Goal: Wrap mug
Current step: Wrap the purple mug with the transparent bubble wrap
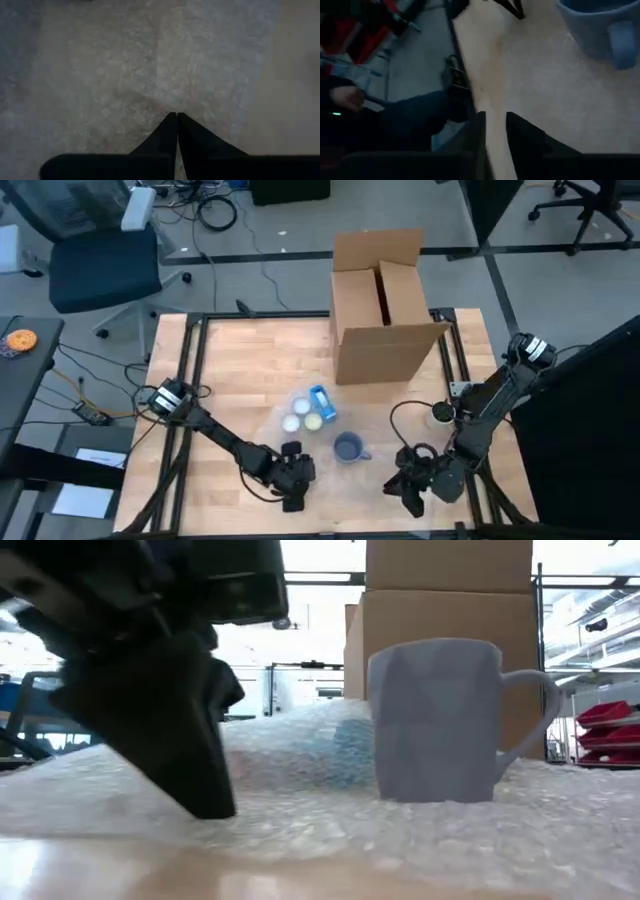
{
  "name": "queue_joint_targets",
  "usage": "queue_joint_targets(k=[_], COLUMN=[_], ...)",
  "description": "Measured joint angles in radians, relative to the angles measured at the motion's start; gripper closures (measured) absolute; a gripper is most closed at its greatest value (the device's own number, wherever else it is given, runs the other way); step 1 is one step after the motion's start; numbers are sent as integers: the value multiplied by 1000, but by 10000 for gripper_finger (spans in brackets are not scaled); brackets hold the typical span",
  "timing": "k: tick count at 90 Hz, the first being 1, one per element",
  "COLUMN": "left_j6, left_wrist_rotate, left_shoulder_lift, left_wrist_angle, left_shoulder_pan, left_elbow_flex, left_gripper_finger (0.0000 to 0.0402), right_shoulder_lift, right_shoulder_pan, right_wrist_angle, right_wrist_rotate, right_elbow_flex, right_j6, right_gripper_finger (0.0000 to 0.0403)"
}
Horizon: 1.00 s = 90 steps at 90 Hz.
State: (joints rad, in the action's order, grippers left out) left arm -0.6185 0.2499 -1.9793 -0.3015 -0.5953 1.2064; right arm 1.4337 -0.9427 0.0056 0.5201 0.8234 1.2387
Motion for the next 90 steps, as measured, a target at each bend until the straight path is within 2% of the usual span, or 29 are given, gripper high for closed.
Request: queue_joint_targets(k=[11, 25, 33, 47, 56, 66, 76, 86, 90], left_j6=[-22, -27, -26, -25, -25, -26, -26, -21, -21], left_wrist_rotate=[37, 88, 91, 93, 93, 96, 102, 117, 129], left_shoulder_lift=[0, -3, -4, -5, -6, -6, -6, -6, -6], left_wrist_angle=[-4, 5, 23, 52, 67, 67, 69, 72, 73], left_shoulder_pan=[-31, -64, -80, -102, -112, -120, -121, -121, -120], left_elbow_flex=[-1, -3, -3, -5, -5, -5, -5, -5, -5], left_gripper_finger=[402, 402, 402, 402, 402, 402, 402, 402, 402], right_shoulder_lift=[91, 246, 315, 420, 480, 531, 571, 580, 580], right_shoulder_pan=[-37, -60, -72, -98, -123, -157, -186, -207, -214], right_wrist_angle=[119, 75, -68, -462, -620, -661, -697, -895, -956], right_wrist_rotate=[18, -17, -24, -84, -108, -186, -321, -475, -498], right_elbow_flex=[33, 199, 343, 634, 756, 798, 798, 798, 798], right_j6=[-5, 40, 87, 201, 289, 372, 438, 620, 718], right_gripper_finger=[397, 401, 402, 402, 403, 403, 403, 403, 402])
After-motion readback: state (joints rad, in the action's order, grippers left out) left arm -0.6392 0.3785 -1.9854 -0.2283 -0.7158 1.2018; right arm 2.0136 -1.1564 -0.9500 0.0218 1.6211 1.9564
